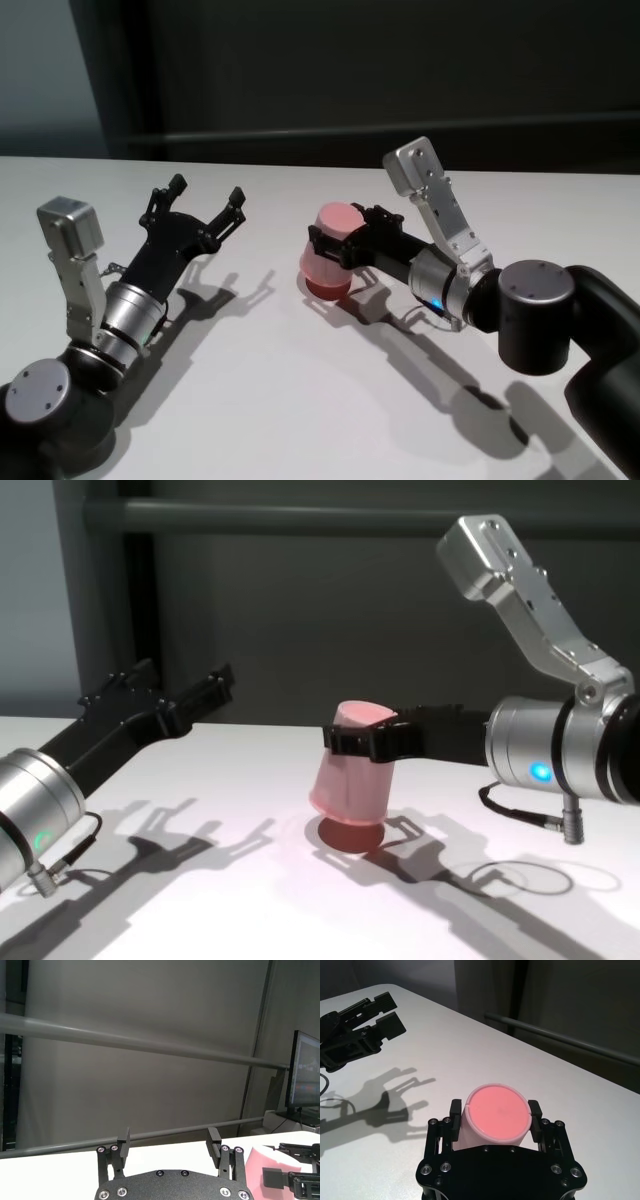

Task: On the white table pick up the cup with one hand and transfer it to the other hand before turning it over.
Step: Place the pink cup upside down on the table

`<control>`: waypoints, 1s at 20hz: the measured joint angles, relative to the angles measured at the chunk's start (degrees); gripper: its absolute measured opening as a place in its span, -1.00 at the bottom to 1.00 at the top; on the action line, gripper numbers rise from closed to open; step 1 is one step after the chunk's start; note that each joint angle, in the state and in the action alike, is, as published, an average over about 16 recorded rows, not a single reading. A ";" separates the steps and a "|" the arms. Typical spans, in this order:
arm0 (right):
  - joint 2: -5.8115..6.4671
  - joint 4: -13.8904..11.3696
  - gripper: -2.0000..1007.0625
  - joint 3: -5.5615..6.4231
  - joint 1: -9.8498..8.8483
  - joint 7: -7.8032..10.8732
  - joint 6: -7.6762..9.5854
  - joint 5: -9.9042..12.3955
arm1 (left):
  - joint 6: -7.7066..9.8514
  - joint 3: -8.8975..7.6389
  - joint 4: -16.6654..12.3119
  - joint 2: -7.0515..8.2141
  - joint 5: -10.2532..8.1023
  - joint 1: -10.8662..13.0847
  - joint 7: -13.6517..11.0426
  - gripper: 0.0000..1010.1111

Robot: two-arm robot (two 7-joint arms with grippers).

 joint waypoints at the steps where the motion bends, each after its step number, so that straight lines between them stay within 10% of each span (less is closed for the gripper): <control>1: -0.11 0.23 0.54 -0.01 0.00 0.03 0.03 -0.19 | 0.00 0.00 0.00 0.00 0.00 0.00 0.00 0.98; 20: -1.80 2.26 0.79 1.03 -0.39 1.46 0.23 -2.52 | 0.00 0.00 0.00 0.00 0.00 0.00 0.00 0.98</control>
